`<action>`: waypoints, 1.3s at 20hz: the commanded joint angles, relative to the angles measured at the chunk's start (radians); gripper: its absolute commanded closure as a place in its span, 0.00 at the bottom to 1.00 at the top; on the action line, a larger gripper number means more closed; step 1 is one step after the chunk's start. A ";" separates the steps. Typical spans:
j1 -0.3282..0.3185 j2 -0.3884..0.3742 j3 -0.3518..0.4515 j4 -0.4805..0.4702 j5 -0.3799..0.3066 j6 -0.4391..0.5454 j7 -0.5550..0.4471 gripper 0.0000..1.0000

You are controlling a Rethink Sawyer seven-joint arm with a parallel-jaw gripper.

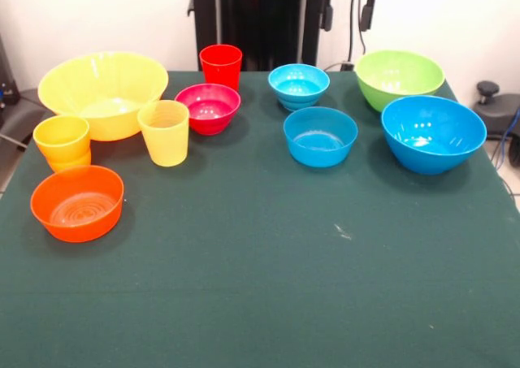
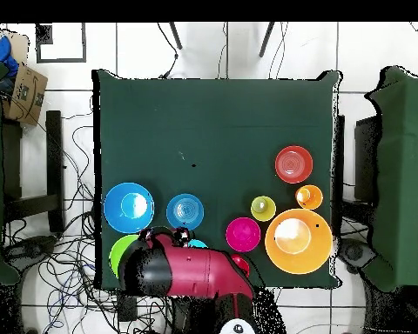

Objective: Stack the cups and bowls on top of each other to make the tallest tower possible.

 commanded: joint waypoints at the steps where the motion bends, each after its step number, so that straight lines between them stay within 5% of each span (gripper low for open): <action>1: 0.002 0.048 0.041 0.025 -0.075 -0.050 0.084 0.00; 6: 0.037 0.072 -0.003 0.027 -0.069 -0.084 0.141 0.00; 13: -0.007 0.151 0.043 0.055 -0.056 -0.193 0.147 0.00; 26: 0.029 0.197 0.031 0.027 0.001 -0.204 0.193 0.00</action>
